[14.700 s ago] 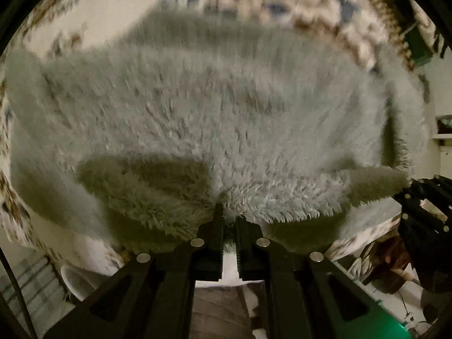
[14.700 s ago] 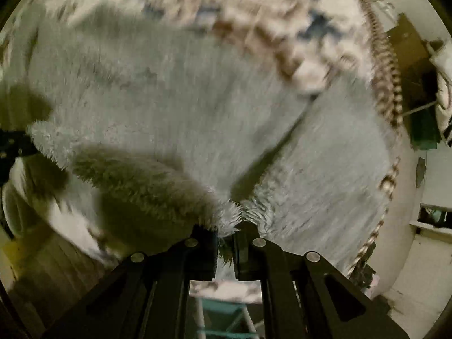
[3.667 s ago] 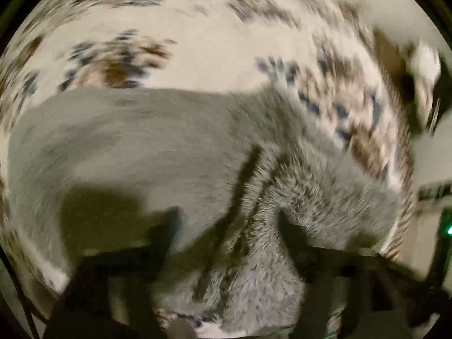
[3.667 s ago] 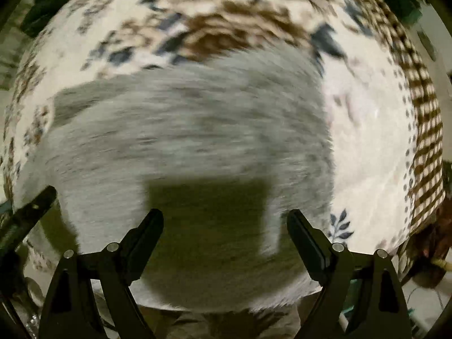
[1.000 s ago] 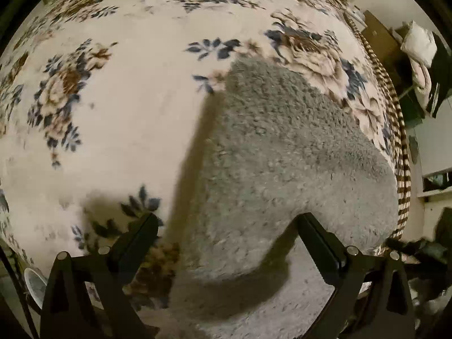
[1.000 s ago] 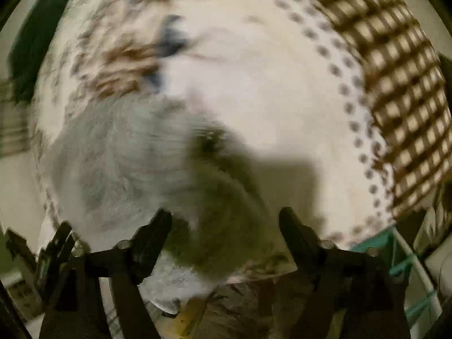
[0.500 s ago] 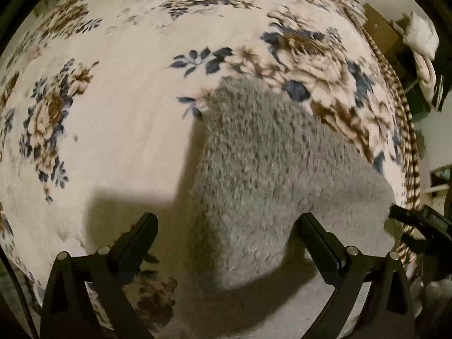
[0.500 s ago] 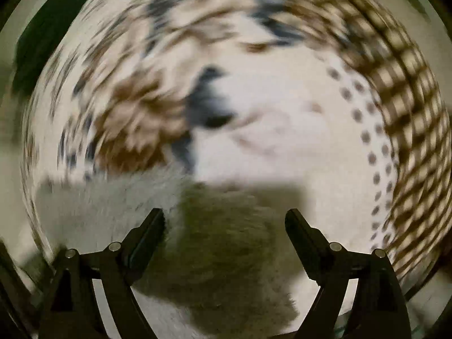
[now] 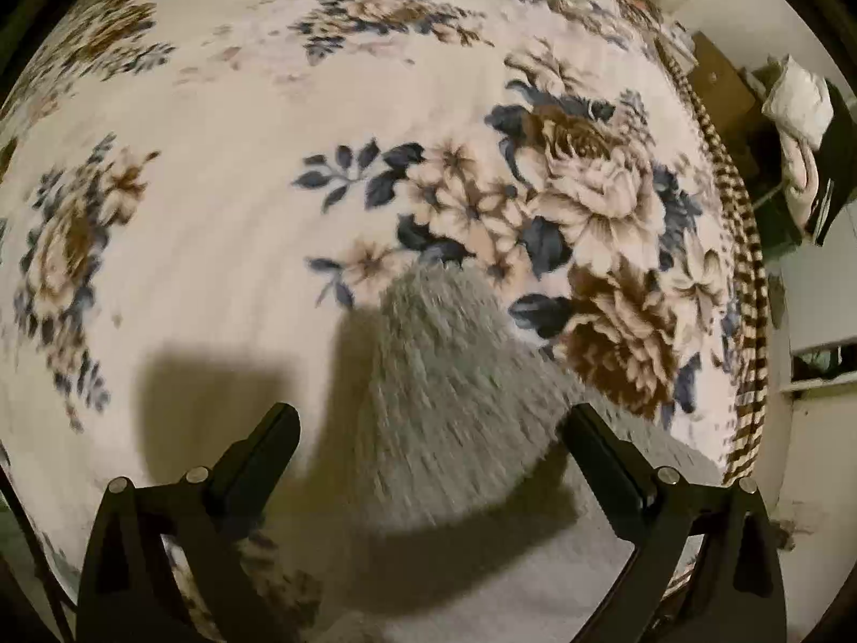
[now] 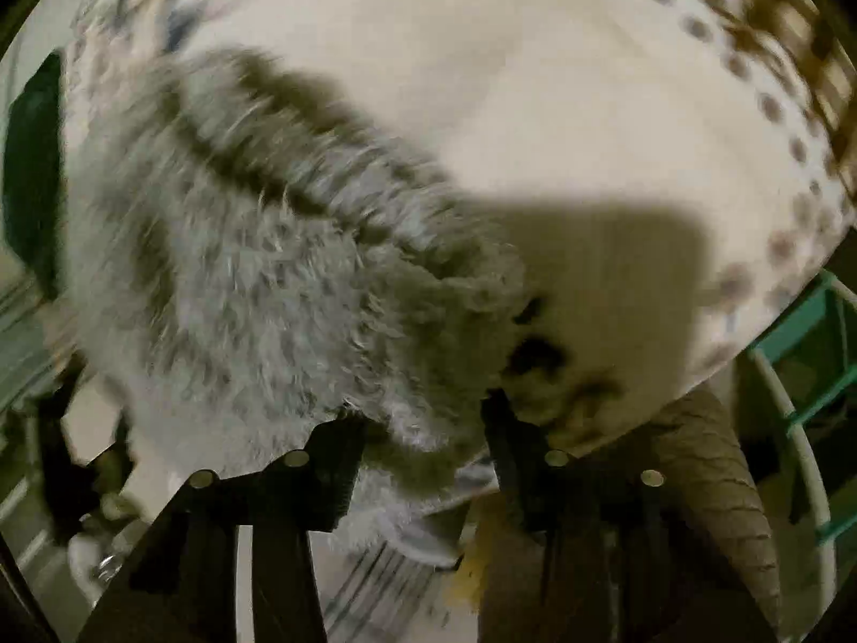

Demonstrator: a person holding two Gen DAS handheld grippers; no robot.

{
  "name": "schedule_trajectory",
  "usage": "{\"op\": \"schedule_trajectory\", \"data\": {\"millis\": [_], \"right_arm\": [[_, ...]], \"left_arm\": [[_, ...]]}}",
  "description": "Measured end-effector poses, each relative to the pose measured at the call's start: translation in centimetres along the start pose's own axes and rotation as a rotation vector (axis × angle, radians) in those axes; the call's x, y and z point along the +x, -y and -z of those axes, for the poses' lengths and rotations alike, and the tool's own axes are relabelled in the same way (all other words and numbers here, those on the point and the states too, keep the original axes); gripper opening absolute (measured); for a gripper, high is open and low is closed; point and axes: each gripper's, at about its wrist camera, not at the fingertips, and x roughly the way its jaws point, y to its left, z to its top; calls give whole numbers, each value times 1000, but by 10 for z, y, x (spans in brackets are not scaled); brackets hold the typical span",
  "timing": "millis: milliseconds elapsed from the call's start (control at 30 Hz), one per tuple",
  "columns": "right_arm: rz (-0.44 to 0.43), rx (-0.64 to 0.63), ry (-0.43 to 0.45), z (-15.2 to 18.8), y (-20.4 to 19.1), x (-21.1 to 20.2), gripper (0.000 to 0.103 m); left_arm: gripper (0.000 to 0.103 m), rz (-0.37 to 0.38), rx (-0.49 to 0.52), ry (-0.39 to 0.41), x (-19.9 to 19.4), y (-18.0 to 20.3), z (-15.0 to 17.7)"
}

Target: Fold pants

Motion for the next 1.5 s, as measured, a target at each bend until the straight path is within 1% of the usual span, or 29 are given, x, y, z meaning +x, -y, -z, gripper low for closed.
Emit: {"op": "schedule_trajectory", "data": {"millis": [67,133,167,200,233,300,333,400,433,467,533,600,633,667,767,867,933,1000,1033,1100,1167,1200,1233,1267,1300,1333,1367,1433,1500], "right_arm": [[50,-51,17,4,-15,-4,46],[78,-149,35,12,-44,-15,46],[98,-179,44,13,-52,-17,47],[121,-214,56,15,-59,-19,47],[135,-233,62,14,-65,-19,47],[114,-198,46,10,-64,-18,48],[106,-181,37,9,-73,-10,51],[106,-169,32,9,-81,-9,60],[104,-178,42,11,-84,-11,71],[91,-189,61,11,-88,-16,86],[26,-219,109,18,-84,-32,97],[-19,-259,140,20,-88,-40,98],[-22,-283,152,19,-89,-42,99],[-33,-304,158,18,-85,-43,100],[-91,-362,119,3,-87,-27,102],[-201,-420,52,-16,-97,-7,103],[-236,-451,26,-22,-103,-1,103],[-253,-464,-9,-27,-109,1,103],[-261,-471,-22,-26,-112,1,103],[-285,-488,-53,-23,-117,7,103],[-315,-496,-88,-21,-123,11,103],[-307,-514,-90,-20,-129,14,103],[-288,-532,-82,-19,-135,16,103],[-272,-543,-68,-16,-143,16,95],[-262,-551,-63,-15,-148,16,85],[-261,-556,-60,-13,-152,15,64],[-268,-552,-55,-12,-155,10,58],[-266,-563,-32,-5,-164,1,51],[-261,-568,-9,7,-172,-13,49]], "left_arm": [[102,6,-3,-18,10,0,-10],[101,19,-28,-20,17,-5,-17],[85,32,-38,-17,20,-7,-21],[62,62,-53,-21,26,-10,-25],[25,72,-63,-51,34,-14,-28],[25,75,-82,-70,44,-20,-33],[25,69,-78,-72,46,-21,-34],[33,65,-58,-74,41,-19,-31],[46,58,-46,-73,35,-17,-29],[68,58,-44,-66,27,-16,-26],[90,82,-65,-22,3,-18,-16],[94,113,-75,22,-22,-19,0],[100,127,-70,40,-32,-20,10],[102,131,-70,58,-41,-22,22],[102,122,-81,35,-38,-31,52],[102,116,-118,-54,-4,-40,76],[102,159,-172,-110,20,-49,88],[102,217,-230,-127,34,-56,95],[102,227,-248,-131,38,-58,96],[100,241,-242,-130,42,-55,95],[78,242,-207,-121,40,-47,94],[71,236,-187,-113,36,-43,92],[57,231,-167,-107,32,-40,91],[47,237,-151,-105,28,-38,91],[45,234,-132,-98,23,-35,90],[41,232,-112,-92,17,-32,89],[39,234,-100,-87,12,-30,88],[38,232,-89,-82,7,-27,90],[37,241,-77,-61,-4,-24,87]]}}
